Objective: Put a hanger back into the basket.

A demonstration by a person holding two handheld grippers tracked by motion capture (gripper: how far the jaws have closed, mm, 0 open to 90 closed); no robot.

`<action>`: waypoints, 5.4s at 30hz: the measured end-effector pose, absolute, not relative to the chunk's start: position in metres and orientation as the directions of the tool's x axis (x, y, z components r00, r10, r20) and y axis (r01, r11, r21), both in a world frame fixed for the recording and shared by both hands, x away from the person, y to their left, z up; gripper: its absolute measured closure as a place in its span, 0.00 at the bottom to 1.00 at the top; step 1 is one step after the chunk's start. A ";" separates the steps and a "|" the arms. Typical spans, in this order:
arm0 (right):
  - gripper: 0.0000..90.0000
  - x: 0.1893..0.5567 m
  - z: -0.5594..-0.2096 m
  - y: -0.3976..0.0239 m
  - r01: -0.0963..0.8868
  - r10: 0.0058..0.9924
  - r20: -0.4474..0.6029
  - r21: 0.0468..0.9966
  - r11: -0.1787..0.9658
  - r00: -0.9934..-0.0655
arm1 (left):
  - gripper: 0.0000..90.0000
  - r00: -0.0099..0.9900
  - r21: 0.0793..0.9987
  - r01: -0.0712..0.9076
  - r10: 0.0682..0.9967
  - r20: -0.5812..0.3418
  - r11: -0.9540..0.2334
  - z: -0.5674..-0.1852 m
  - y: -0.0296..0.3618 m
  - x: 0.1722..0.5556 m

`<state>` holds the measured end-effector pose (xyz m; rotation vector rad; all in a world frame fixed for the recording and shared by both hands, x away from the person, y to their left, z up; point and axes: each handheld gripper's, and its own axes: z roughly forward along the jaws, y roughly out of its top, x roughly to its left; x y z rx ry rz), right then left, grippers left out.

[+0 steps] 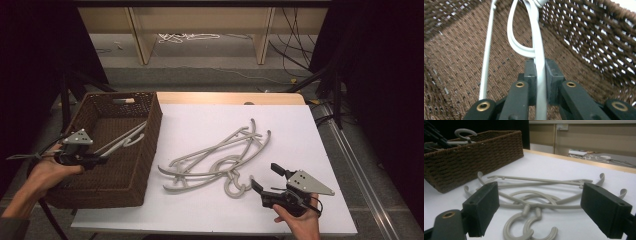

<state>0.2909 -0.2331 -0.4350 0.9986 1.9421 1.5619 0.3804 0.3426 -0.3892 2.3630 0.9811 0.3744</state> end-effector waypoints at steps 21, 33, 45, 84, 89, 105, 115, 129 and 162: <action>0.18 0.291 -0.435 -0.232 0.255 0.765 0.086 0.961 0.105 -0.639 | 0.42 0.622 0.770 0.485 0.782 0.030 -0.415 -0.347 0.301 0.358; 0.18 0.290 -0.434 -0.232 0.247 0.767 0.086 0.964 0.097 -0.636 | 0.33 0.711 0.865 0.369 0.703 -0.026 -0.340 -0.333 0.210 0.336; 0.18 0.289 -0.433 -0.233 0.241 0.764 0.088 0.966 0.091 -0.639 | 0.30 0.782 0.873 0.314 0.622 -0.015 -0.374 -0.353 0.136 0.336; 0.18 0.288 -0.432 -0.237 0.240 0.759 0.095 0.967 0.082 -0.644 | 0.18 0.739 0.933 0.084 0.650 0.177 -0.350 -0.419 0.125 0.335; 0.18 0.288 -0.432 -0.236 0.232 0.759 0.087 0.969 0.086 -0.645 | 0.18 0.739 0.941 0.069 0.650 0.175 -0.332 -0.425 0.129 0.329; 0.18 0.288 -0.432 -0.237 0.223 0.759 0.091 0.972 0.073 -0.644 | 0.18 0.732 0.927 0.091 0.656 0.185 -0.364 -0.431 0.125 0.331; 0.18 0.286 -0.432 -0.239 0.246 0.769 0.095 0.966 0.083 -0.633 | 0.18 0.716 0.924 0.093 0.669 0.197 -0.371 -0.434 0.118 0.336; 0.18 0.287 -0.432 -0.243 0.242 0.776 0.103 0.968 0.066 -0.622 | 0.18 0.806 0.841 0.242 0.582 0.103 -0.484 -0.442 0.066 0.364; 0.18 0.286 -0.431 -0.241 0.242 0.771 0.091 0.967 0.084 -0.630 | 0.50 0.867 0.524 0.314 0.463 0.181 -0.792 -0.469 0.044 0.404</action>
